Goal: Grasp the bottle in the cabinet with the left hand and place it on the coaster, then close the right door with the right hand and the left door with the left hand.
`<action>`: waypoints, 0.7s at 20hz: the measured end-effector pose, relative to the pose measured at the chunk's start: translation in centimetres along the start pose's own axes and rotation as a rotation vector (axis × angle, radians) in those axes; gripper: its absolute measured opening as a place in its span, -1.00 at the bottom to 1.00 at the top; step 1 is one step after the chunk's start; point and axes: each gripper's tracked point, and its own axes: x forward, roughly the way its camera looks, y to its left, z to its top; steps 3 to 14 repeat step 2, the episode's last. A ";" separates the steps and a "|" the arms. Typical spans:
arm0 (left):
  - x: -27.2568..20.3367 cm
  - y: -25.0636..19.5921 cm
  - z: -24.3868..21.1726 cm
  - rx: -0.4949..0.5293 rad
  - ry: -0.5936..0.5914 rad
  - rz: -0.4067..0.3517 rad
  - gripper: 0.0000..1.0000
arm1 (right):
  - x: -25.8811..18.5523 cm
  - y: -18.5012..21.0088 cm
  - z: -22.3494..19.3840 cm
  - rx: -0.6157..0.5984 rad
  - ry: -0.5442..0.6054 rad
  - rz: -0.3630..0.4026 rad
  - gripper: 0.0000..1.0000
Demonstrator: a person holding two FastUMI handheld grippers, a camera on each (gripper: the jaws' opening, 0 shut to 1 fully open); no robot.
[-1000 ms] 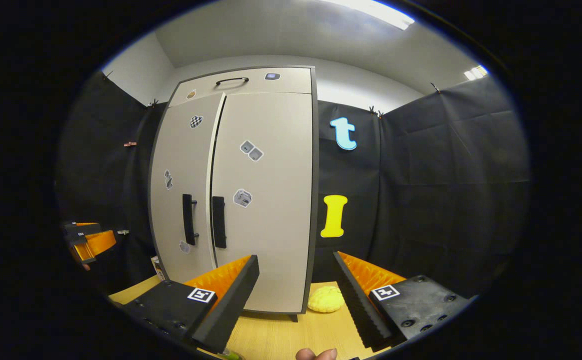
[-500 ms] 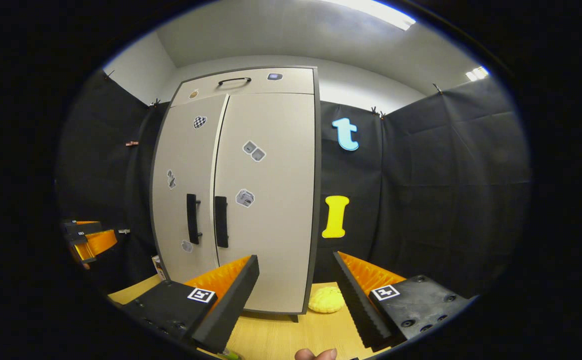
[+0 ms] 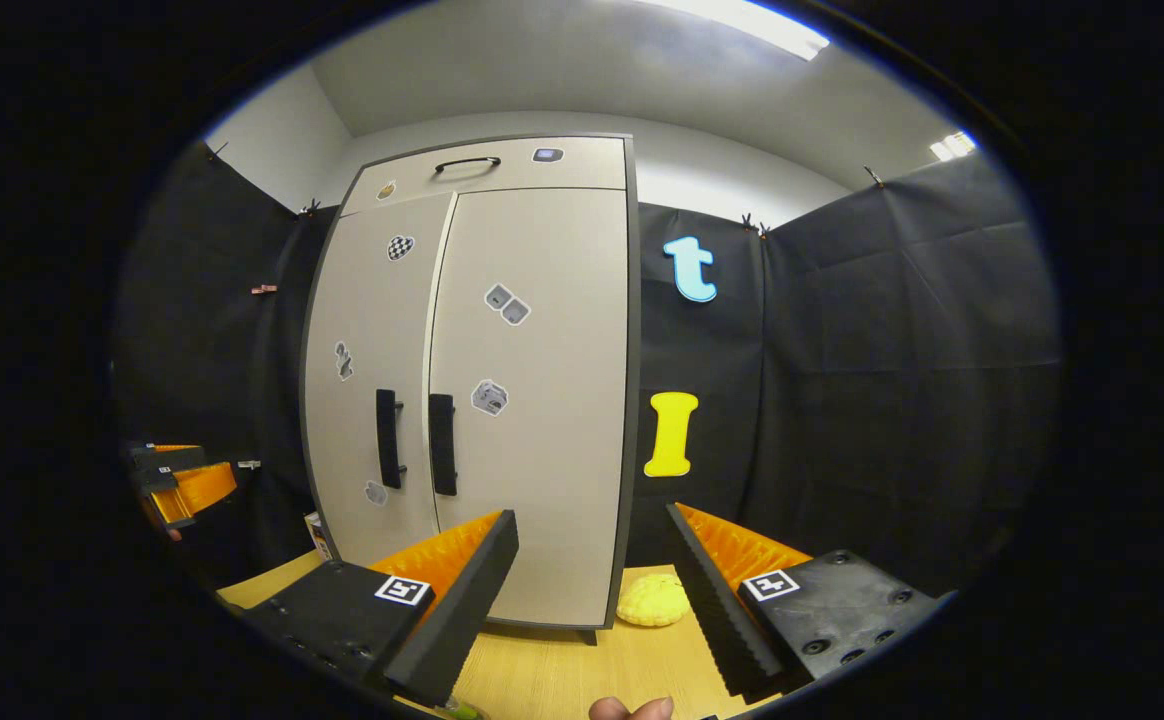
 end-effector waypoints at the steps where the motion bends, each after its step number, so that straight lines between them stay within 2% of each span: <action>1: -0.1 0.0 0.0 -0.001 0.000 -0.001 0.89 | 0.0 0.0 0.0 -0.002 0.000 -0.001 0.94; 14: -0.1 0.0 0.0 -0.001 0.001 -0.001 0.89 | 0.0 0.0 0.0 -0.003 -0.001 0.000 0.94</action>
